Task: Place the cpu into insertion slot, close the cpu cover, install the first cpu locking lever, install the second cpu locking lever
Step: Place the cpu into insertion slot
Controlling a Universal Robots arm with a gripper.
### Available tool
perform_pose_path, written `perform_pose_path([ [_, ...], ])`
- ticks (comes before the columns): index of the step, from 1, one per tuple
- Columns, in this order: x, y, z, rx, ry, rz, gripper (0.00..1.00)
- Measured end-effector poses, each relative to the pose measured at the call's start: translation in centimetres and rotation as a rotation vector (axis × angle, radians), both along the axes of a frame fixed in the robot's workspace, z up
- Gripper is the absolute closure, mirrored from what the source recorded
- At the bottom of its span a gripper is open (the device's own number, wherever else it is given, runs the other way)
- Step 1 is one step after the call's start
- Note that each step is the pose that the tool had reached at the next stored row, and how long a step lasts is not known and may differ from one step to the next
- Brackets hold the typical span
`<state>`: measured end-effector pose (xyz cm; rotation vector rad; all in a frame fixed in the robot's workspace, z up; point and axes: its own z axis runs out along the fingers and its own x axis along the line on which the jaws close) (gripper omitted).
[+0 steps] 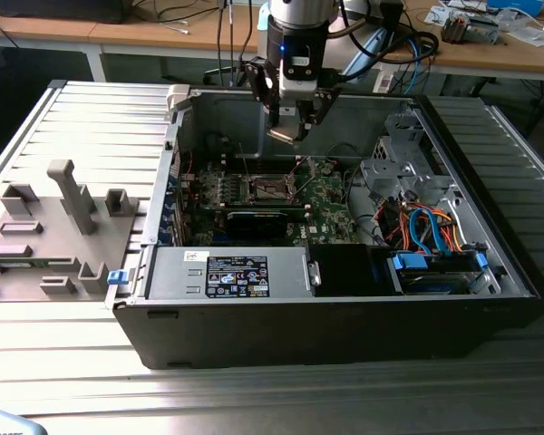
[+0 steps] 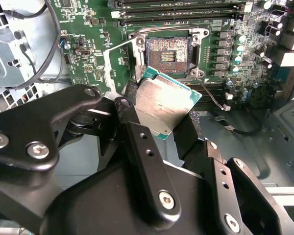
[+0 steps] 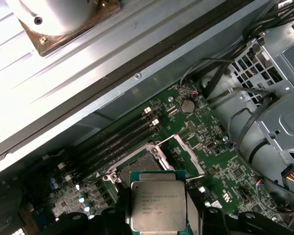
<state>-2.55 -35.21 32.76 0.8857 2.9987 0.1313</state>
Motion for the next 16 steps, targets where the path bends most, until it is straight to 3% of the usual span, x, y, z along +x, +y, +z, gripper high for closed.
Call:
perform_pose_path([
  [16, 0.00, 0.00, -0.08, 0.0000, 0.0000, -0.036, 0.45],
])
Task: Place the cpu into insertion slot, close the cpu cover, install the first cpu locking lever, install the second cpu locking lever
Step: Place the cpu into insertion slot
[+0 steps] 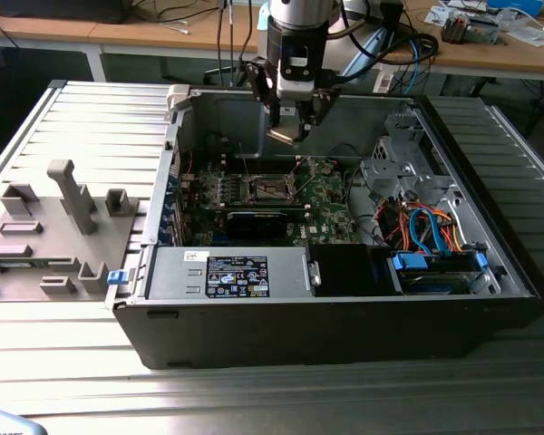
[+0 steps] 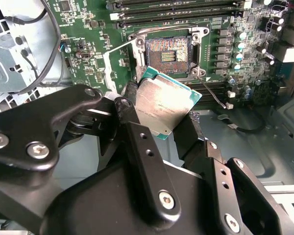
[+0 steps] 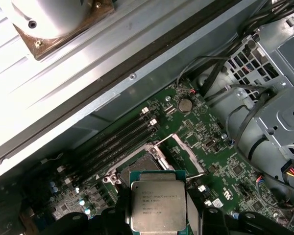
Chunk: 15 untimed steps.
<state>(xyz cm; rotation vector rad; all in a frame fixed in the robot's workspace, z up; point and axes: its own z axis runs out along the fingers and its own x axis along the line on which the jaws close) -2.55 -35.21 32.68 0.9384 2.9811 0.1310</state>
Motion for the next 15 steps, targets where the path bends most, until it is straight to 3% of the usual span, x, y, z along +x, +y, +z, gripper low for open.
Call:
perform_pose_path([
  [15, 0.00, 0.00, -0.06, -0.0001, 0.0000, -0.034, 0.45],
])
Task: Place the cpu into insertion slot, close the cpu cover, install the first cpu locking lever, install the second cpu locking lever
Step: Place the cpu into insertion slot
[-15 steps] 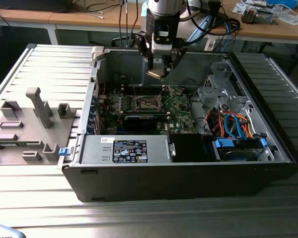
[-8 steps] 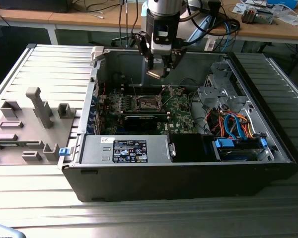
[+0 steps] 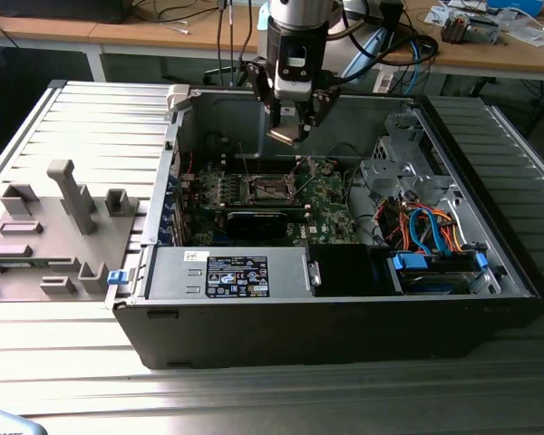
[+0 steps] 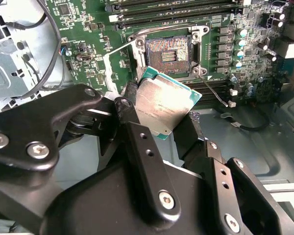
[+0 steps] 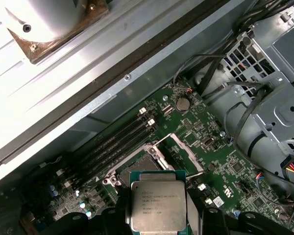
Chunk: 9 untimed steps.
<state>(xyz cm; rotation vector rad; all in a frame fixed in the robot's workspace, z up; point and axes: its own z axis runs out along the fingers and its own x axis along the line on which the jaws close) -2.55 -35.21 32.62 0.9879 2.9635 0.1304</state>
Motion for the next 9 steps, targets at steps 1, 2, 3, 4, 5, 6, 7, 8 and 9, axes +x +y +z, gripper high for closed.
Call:
perform_pose_path([
  [1, 0.00, 0.00, 0.00, 0.0000, 0.0000, -0.001, 0.45],
  [2, 0.00, 0.00, -0.01, 0.0001, 0.0000, -0.005, 0.45],
  [3, 0.00, 0.00, -0.01, 0.0000, 0.0000, -0.008, 0.45],
  [4, 0.00, 0.00, -0.02, 0.0000, 0.0000, -0.016, 0.45],
  [5, 0.00, 0.00, -0.02, -0.0001, 0.0000, -0.019, 0.45],
  [6, 0.00, 0.00, -0.02, 0.0000, 0.0000, -0.021, 0.45],
  [7, 0.00, 0.00, -0.03, 0.0000, 0.0001, -0.027, 0.45],
  [8, 0.00, 0.00, -0.03, 0.0000, 0.0000, -0.031, 0.45],
  [9, 0.00, 0.00, -0.04, 0.0000, 0.0000, -0.034, 0.45],
])
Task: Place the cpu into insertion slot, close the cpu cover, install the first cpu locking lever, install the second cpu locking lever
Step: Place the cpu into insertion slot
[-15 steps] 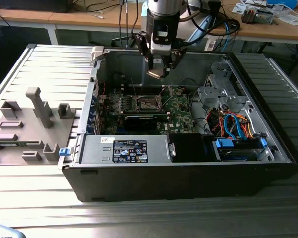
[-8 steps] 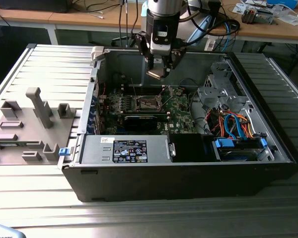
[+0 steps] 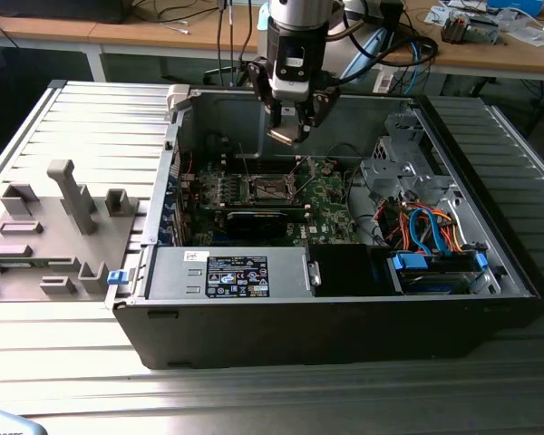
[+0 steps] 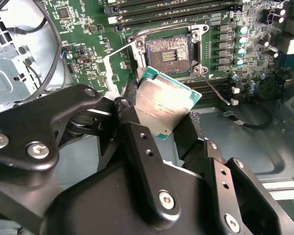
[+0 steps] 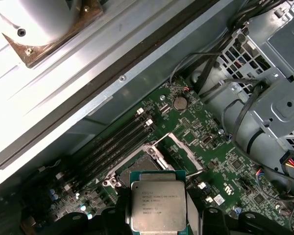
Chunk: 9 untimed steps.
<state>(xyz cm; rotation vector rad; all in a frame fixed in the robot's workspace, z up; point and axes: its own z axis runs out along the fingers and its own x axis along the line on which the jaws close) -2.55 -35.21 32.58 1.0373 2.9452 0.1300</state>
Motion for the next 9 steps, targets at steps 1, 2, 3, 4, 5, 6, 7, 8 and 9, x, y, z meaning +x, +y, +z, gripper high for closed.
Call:
perform_pose_path([
  [1, 0.00, 0.00, 0.00, -0.0001, 0.0000, -0.002, 0.45],
  [2, 0.00, 0.00, 0.00, 0.0000, 0.0001, -0.005, 0.45],
  [3, 0.00, 0.00, -0.01, 0.0000, 0.0000, -0.008, 0.45],
  [4, 0.00, 0.00, -0.01, 0.0000, 0.0000, -0.011, 0.45],
  [5, 0.00, 0.00, -0.01, -0.0001, 0.0000, -0.014, 0.45],
  [6, 0.00, 0.00, -0.02, 0.0000, 0.0000, -0.015, 0.45],
  [7, 0.00, 0.00, -0.02, -0.0001, 0.0001, -0.018, 0.45],
  [8, 0.00, 0.00, -0.03, -0.0001, 0.0000, -0.020, 0.45],
  [9, 0.00, 0.00, -0.03, -0.0001, 0.0001, -0.022, 0.45],
])
